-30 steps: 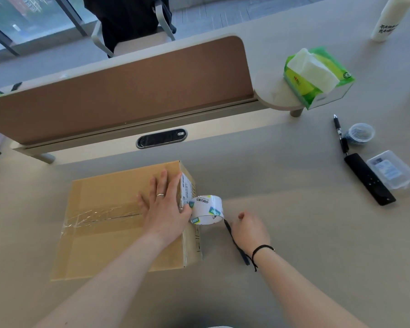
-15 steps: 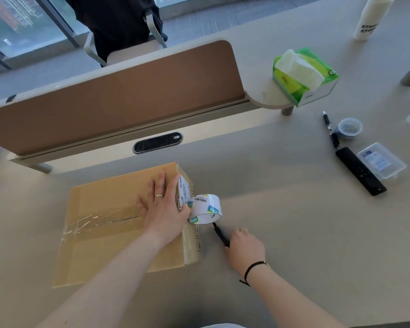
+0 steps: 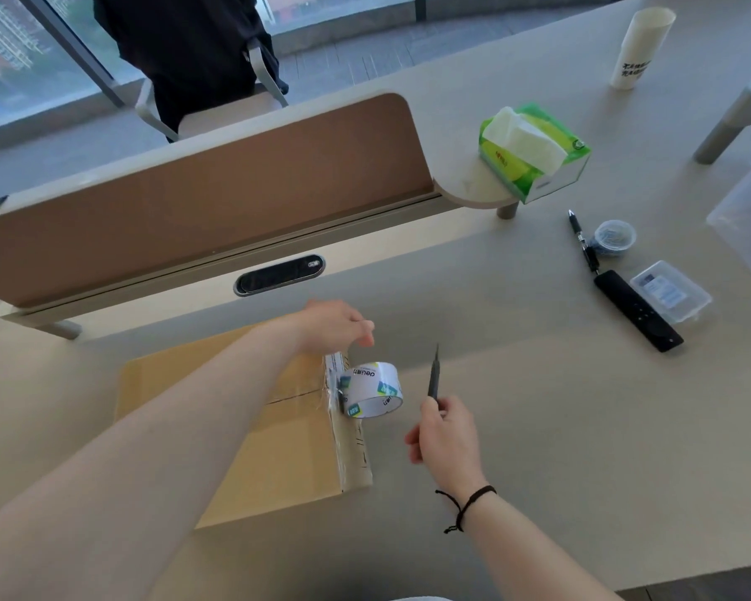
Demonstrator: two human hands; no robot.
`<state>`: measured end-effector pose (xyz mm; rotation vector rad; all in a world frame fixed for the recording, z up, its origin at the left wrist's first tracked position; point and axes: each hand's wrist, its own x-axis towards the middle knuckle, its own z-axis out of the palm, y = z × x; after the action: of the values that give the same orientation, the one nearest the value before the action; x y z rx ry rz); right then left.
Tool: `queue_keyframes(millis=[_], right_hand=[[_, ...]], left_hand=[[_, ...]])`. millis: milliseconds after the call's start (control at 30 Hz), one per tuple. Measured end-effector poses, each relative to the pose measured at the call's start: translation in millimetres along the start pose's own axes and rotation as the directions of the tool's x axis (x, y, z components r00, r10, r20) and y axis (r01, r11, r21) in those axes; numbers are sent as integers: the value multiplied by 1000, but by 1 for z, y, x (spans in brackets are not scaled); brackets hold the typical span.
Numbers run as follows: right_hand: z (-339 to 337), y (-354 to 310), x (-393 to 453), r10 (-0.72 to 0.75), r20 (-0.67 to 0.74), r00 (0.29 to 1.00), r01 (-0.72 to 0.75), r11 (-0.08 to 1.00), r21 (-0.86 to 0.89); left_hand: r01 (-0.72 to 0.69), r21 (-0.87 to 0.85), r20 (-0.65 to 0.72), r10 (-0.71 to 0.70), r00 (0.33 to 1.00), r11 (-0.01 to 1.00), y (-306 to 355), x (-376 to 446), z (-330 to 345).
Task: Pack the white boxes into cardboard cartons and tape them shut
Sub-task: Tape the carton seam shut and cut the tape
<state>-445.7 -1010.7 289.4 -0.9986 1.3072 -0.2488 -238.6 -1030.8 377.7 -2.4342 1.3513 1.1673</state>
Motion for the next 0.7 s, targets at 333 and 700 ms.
queue_keyframes(millis=[333,700], right_hand=[[31,-13,-51,-35,301,953,24,999,40],[44,-12,-50,21,428,904,-12,1000,-23]], left_hand=[[40,-103,206,-18,978,994,20,15,-24],[-64,352,361,-72,930,934,23,35,5]])
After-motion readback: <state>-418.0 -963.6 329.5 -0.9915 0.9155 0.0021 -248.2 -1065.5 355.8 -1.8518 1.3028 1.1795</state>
